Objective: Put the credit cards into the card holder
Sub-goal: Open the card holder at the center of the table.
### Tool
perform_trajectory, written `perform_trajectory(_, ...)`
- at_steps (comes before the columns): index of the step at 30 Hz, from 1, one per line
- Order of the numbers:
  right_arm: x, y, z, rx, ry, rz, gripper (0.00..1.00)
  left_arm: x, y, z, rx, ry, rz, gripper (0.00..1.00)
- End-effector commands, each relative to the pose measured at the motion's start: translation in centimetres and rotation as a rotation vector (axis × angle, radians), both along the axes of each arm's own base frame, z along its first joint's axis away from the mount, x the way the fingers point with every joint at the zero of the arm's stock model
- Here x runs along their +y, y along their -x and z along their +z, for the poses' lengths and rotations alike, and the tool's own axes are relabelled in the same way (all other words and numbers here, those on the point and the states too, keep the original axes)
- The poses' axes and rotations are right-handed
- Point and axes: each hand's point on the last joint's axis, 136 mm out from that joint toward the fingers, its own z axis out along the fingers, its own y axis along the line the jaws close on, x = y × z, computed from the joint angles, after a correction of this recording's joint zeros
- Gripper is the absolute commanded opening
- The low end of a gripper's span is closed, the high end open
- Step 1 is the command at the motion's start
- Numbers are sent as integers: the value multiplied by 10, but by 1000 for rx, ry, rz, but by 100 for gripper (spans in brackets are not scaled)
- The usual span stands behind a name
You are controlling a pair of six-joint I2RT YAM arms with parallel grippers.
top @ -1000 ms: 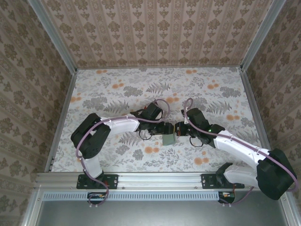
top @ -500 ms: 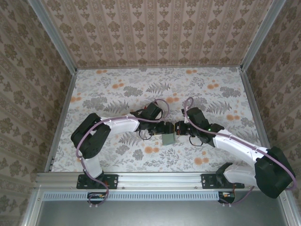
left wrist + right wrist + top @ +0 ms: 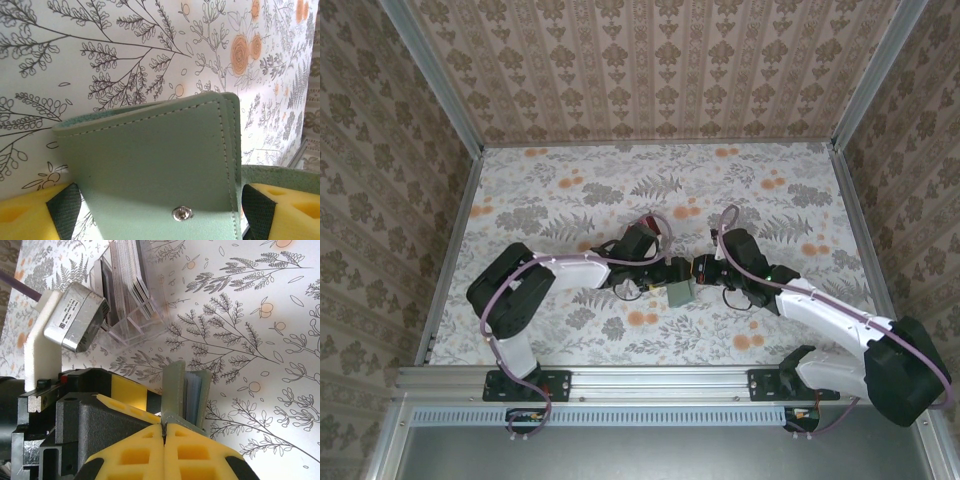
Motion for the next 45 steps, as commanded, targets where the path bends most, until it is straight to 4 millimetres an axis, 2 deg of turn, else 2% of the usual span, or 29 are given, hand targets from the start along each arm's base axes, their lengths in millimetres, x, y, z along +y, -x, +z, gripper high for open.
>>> perform_trajectory(1,16,4,13,-12,-118,41,0,-10,3,20,-24,91,-11,93)
perform_trajectory(5,16,5,17,-13,-149,32,0,-5,5,12,-13,69,-1,90)
perform_trajectory(8,15,4,19,-18,-157,27,0,-1,5,6,-2,59,12,80)
perform_trajectory(13,14,5,21,-18,-167,30,0,4,3,2,-1,44,15,75)
perform_trajectory(19,10,4,16,-13,-143,18,0,10,-1,4,-9,45,19,50)
perform_trajectory(20,7,4,12,-7,-127,9,0,12,-2,6,-12,39,16,45)
perform_trajectory(22,3,3,5,6,-109,-3,0,15,-3,10,-23,32,11,43)
perform_trajectory(24,-2,2,-3,17,-93,-19,0,19,-5,12,-28,31,16,34)
perform_trajectory(26,-9,1,-14,34,-64,-41,0,23,-6,14,-37,33,24,29)
perform_trajectory(31,-24,0,-47,96,4,-79,0,41,-6,6,-31,12,55,26)
perform_trajectory(34,-29,-1,-60,115,32,-87,0,47,-4,2,-25,10,65,22)
perform_trajectory(37,-35,-2,-74,141,55,-105,0,53,1,-6,-12,12,72,24)
perform_trajectory(40,-44,-3,-82,159,83,-135,0,57,7,-9,-8,26,73,24)
perform_trajectory(44,-57,-4,-87,184,116,-168,5,67,12,-10,-19,10,85,24)
perform_trajectory(45,-60,-4,-87,188,117,-175,8,73,15,-13,-15,-12,92,27)
